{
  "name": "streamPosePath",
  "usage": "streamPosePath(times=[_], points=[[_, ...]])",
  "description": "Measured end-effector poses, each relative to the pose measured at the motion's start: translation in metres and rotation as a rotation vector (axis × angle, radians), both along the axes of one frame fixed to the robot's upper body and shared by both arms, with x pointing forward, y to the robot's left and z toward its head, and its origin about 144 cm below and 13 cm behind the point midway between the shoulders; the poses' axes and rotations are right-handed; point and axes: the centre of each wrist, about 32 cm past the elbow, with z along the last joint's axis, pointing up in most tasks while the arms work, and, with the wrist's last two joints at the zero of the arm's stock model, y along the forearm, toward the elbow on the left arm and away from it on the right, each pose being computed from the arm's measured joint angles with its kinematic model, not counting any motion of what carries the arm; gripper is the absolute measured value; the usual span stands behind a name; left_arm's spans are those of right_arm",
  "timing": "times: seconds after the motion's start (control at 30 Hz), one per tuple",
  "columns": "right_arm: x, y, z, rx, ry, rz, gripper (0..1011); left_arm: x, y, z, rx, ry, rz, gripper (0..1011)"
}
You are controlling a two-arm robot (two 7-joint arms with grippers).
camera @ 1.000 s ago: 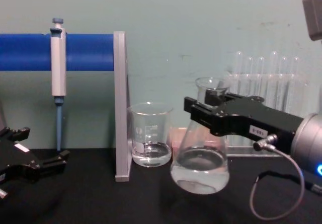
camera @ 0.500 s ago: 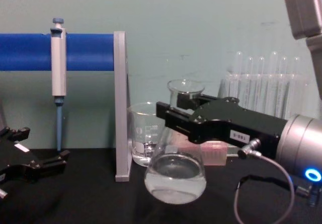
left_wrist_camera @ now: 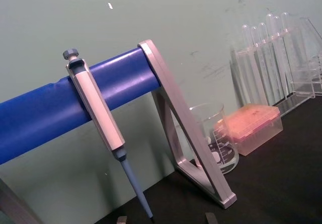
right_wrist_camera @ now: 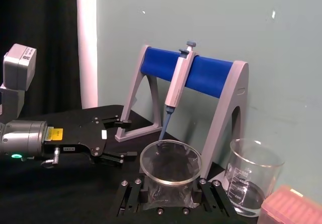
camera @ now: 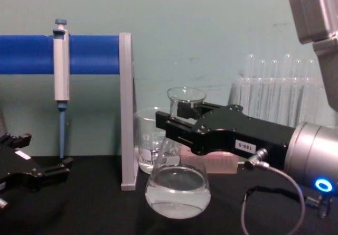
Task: Grasp the erlenmeyer flask with one hand, shake it three times, then place it back.
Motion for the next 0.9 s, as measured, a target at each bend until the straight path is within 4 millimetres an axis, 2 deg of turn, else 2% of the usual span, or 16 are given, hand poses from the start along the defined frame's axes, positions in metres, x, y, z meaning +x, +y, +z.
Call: streamPosePath(times=[0.9], points=[[0.018, -0.005, -0.01, -0.042, 0.029, 0.012, 450, 0.0, 0.0, 0.0, 0.0, 0.0, 0.0, 1001]])
